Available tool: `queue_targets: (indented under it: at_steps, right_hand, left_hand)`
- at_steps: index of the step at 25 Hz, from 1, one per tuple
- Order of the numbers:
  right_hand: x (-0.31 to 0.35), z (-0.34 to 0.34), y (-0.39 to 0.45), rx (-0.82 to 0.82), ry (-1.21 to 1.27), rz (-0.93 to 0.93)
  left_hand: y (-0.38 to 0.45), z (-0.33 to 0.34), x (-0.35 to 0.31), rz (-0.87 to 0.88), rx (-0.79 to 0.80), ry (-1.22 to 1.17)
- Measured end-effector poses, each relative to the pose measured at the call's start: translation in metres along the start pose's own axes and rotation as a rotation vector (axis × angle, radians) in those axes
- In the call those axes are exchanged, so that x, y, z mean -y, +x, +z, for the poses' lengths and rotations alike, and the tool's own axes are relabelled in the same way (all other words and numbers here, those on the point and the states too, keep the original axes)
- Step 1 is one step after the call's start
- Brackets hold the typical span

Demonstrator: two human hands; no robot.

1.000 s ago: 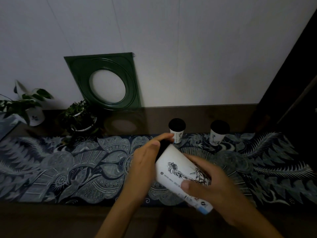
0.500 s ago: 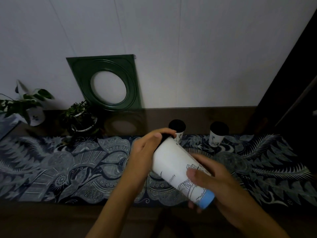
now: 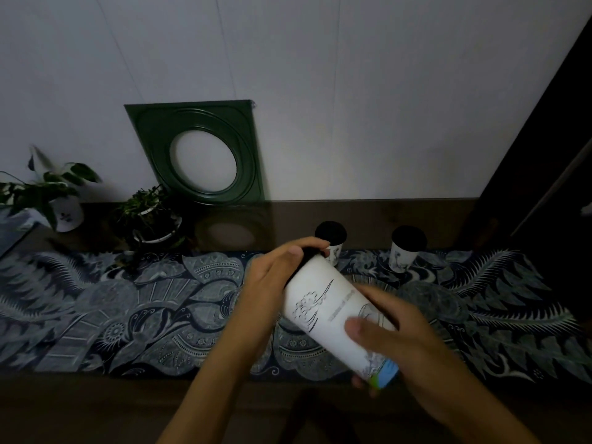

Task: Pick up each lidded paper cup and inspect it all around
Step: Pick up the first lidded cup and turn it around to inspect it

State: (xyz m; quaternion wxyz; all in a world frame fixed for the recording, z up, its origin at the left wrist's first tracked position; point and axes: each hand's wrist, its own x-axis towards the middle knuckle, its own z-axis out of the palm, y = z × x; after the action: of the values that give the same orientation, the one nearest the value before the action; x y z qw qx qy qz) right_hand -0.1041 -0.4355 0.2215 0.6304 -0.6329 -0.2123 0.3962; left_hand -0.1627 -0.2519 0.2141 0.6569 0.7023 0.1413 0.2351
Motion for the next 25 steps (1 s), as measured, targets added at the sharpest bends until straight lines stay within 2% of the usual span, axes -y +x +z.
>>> queue_targets:
  at_steps: [1, 3, 4, 7, 8, 10, 11, 14, 15, 16, 17, 18, 21, 22, 23, 24, 25]
  right_hand:
    - [0.003, 0.0, -0.001, 0.018, 0.111, 0.061]
    - [0.004, 0.002, -0.003, -0.009, 0.027, 0.031]
    - [0.002, 0.003, -0.003, -0.045, -0.163, -0.028]
    - [-0.011, 0.004, -0.005, -0.195, -1.094, -0.335]
    - [-0.016, 0.003, -0.004, -0.222, -1.216, -0.438]
    - [-0.017, 0.004, -0.005, -0.235, -1.128, -0.442]
    - [-0.015, 0.004, -0.006, -0.214, -0.933, -0.366]
    - [-0.005, 0.003, -0.011, -0.036, -0.064, -0.067]
    - [-0.002, 0.003, -0.011, -0.012, 0.094, 0.014]
    - [0.0, 0.004, -0.012, 0.001, 0.142, 0.052]
    - [0.001, 0.006, -0.012, -0.007, 0.117, 0.045]
    - [0.0, 0.007, -0.012, -0.038, -0.023, -0.001]
    - [-0.009, 0.009, -0.011, -0.182, -0.939, -0.298]
    - [-0.011, 0.011, -0.011, -0.202, -1.088, -0.379]
    - [-0.013, 0.011, -0.012, -0.206, -1.088, -0.385]
    - [-0.011, 0.012, -0.013, -0.2, -0.98, -0.345]
    - [-0.007, 0.012, -0.014, -0.162, -0.737, -0.272]
  left_hand:
    - [-0.001, 0.0, 0.0, 0.003, -0.001, -0.009]
    - [-0.002, 0.002, 0.0, -0.016, -0.041, -0.024]
    - [-0.002, 0.003, 0.001, -0.038, -0.066, -0.029]
    - [-0.003, 0.006, 0.002, -0.097, -0.118, -0.025]
    - [-0.003, 0.006, 0.002, -0.097, -0.119, -0.021]
    - [-0.006, 0.005, 0.001, -0.084, -0.076, -0.008]
    - [-0.007, 0.004, 0.0, -0.074, -0.046, -0.002]
    - [-0.011, 0.001, -0.003, -0.024, 0.009, -0.029]
    - [-0.012, 0.001, -0.004, -0.008, 0.013, -0.039]
    - [-0.013, 0.001, -0.004, -0.002, 0.005, -0.046]
    - [-0.012, 0.001, -0.005, -0.004, -0.012, -0.049]
    - [-0.011, 0.002, -0.005, -0.008, -0.037, -0.048]
    - [-0.007, 0.004, -0.005, -0.027, -0.1, -0.002]
    - [-0.006, 0.004, -0.005, -0.031, -0.099, 0.01]
    - [-0.007, 0.004, -0.006, -0.03, -0.085, 0.018]
    - [-0.007, 0.003, -0.007, -0.025, -0.064, 0.025]
    - [-0.008, 0.002, -0.008, -0.018, -0.041, 0.027]
